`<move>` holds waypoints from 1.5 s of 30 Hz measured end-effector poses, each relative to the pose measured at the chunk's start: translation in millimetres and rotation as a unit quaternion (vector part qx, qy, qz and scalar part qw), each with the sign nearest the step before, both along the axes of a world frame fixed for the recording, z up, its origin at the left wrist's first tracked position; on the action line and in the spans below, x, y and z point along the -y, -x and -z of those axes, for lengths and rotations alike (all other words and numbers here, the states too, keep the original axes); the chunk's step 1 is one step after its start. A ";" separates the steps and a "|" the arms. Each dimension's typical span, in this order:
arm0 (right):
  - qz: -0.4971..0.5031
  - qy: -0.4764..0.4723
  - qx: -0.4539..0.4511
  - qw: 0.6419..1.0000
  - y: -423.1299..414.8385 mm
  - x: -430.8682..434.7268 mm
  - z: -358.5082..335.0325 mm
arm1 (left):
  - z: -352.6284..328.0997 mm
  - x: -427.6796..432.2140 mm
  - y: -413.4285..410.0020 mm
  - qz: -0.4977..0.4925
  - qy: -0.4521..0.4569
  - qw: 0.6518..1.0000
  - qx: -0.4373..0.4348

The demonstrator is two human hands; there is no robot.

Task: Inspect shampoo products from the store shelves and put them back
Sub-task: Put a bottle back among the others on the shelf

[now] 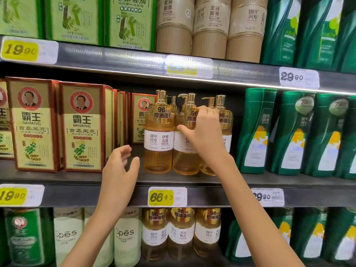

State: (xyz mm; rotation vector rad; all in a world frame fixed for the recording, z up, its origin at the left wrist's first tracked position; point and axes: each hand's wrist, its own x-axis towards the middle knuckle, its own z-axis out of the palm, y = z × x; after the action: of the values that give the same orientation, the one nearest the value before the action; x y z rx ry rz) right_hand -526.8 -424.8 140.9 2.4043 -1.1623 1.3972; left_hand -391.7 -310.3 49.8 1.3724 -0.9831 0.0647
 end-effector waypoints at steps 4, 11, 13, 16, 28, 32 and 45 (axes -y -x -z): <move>-0.023 0.065 0.068 0.995 8.8 -6.8 8.7 | -1.6 -3.3 14.8 -0.002 0.035 0.999 0.024; -0.062 0.038 0.111 0.991 11.1 -12.5 19.5 | -5.5 1.3 43.5 0.023 0.039 0.996 0.072; -0.101 -0.001 0.138 0.985 11.4 -12.3 20.6 | -4.9 1.7 43.9 0.034 0.036 0.997 0.065; -0.133 -0.025 0.179 0.975 9.8 -14.9 26.4 | -3.5 0.3 41.7 0.039 0.030 0.997 0.056; 0.022 -0.091 0.274 0.957 -20.7 -29.4 81.9 | 9.2 -11.1 31.5 0.031 0.008 0.999 0.027; -0.004 -0.095 0.286 0.953 -15.4 -32.6 81.0 | 14.5 -14.8 31.3 0.047 -0.006 0.999 0.026; -0.305 -0.255 0.265 0.878 49.7 -102.4 92.9 | 35.5 -64.8 73.9 0.316 -0.076 0.946 -0.006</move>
State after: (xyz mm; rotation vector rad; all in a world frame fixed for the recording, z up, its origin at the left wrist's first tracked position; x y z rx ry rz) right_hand -576.4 -322.4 48.0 3.0433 -0.9861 2.3063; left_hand -465.7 -245.5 14.3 1.1331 -1.3985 -0.5099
